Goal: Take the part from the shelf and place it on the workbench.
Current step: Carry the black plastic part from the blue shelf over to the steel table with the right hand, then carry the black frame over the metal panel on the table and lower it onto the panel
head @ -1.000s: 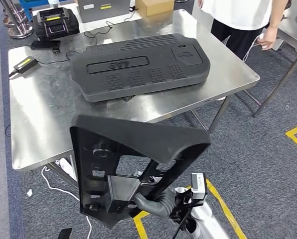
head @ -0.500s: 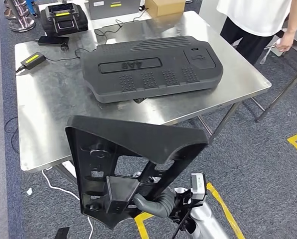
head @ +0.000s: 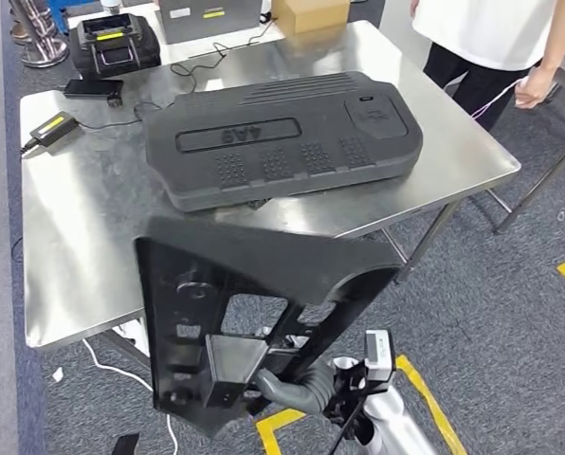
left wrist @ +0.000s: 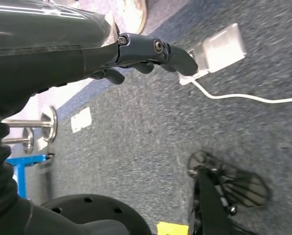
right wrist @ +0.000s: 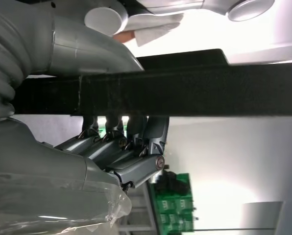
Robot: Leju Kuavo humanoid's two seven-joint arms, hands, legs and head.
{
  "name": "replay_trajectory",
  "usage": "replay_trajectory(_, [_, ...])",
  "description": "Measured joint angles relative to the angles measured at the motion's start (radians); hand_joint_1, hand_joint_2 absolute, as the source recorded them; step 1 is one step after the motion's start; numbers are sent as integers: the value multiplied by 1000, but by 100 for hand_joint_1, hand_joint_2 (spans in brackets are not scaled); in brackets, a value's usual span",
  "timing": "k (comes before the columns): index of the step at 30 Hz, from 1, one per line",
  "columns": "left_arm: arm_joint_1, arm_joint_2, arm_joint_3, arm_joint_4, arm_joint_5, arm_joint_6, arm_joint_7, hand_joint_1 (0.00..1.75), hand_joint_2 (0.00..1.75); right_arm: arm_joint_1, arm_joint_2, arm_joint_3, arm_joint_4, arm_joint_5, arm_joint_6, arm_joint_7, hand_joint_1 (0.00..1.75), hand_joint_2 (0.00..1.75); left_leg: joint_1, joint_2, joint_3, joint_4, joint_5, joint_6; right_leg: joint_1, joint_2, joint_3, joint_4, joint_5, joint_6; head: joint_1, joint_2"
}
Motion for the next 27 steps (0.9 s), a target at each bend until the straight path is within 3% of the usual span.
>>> replay_trajectory(2, [4, 0, 0, 0, 0, 0, 0, 0, 175, 2, 0, 0, 1, 0, 0, 0, 175, 175, 3, 0, -80, 123, -29, -6, -2, 0, 14, -1, -12, 0, -1, 0])
replay_trajectory(3, [7, 1, 0, 0, 0, 1, 0, 0, 175, 4, 0, 0, 1, 0, 0, 0, 175, 175, 6, 0, -106, 150, -21, -10, -4, 1, 23, -1, -20, 2, -1, 0])
replay_trajectory(4, [10, 2, 0, 0, 0, 1, 1, 0, 175, 6, 0, 0, 1, 0, 0, 0, 175, 175, 9, 1, -115, 140, 8, -16, -6, 3, 35, 0, -29, 5, -1, 0])
replay_trajectory(7, [10, 3, 0, 0, -2, 1, 1, 0, 175, 7, 0, 0, 1, -1, 0, 1, 175, 175, 15, 3, -66, -15, 131, -30, -14, 5, 76, 11, -66, 24, -1, 0])
replay_trajectory(9, [8, 2, 0, 1, -4, 2, 1, 0, 175, 7, 0, 0, 1, -2, 0, 0, 175, 175, 11, 2, -38, -68, 136, -22, -14, 6, 83, 22, -83, 38, -1, 0])
replay_trajectory(12, [9, 3, 0, 2, -3, 3, 3, 0, 175, 7, 1, 0, 0, -2, 0, 0, 175, 175, 9, -1, -29, -78, 116, -1, -14, 6, 81, 30, -91, 48, 2, 0])
replay_trajectory(14, [9, 3, 0, 2, -3, 4, 3, 0, 175, 6, 1, 0, -2, -3, 0, 0, 175, 175, 12, -2, -19, -80, 108, 12, -16, 5, 59, 85, -120, 55, 4, 0])
replay_trajectory(17, [4, 3, 0, 2, -3, 4, 3, 0, 175, 4, 0, 0, -2, -3, 0, 0, 175, 175, 9, -2, -10, -81, 98, 23, -16, 5, -61, 285, -187, 60, 6, 0])
replay_trajectory(18, [4, 3, 0, 2, -3, 4, 3, 0, 175, 5, -1, 0, -1, -3, 0, 0, 175, 175, 6, -2, -7, -81, 95, 25, -15, 5, -97, 328, -186, 57, 6, 0])
replay_trajectory(19, [5, 3, 0, 2, -3, 5, 3, 0, 175, 6, -1, 0, -1, -3, 0, 0, 175, 175, 3, -3, -2, -81, 91, 26, -13, 5, -115, 332, -164, 51, 6, 0])
replay_trajectory(21, [5, 3, 0, 2, -4, 5, 3, 0, 175, 6, -2, 0, -1, -4, 0, 0, 175, 175, -1, -6, 8, -82, 83, 28, -2, 6, -94, 224, -72, 32, 6, 0])
replay_trajectory(23, [5, 0, 0, 2, -4, 5, 3, 0, 175, 5, -2, 0, -1, -4, 0, 0, 175, 175, 1, -9, 13, -85, 79, 26, 13, 8, -55, 106, -8, 9, 5, 0])
replay_trajectory(25, [6, -3, 0, 2, -4, 5, 3, 0, 175, 5, -4, 0, -1, -4, 1, 0, 175, 175, 7, -10, 13, -89, 78, 17, 23, 9, -43, 71, 0, -2, 6, 0])
replay_trajectory(27, [7, -4, 0, 2, -4, 4, 4, 0, 175, 4, -3, 0, -3, -4, 1, 0, 175, 175, 7, -8, 17, -97, 75, 7, 21, 8, -31, 47, 2, -5, 9, 0])
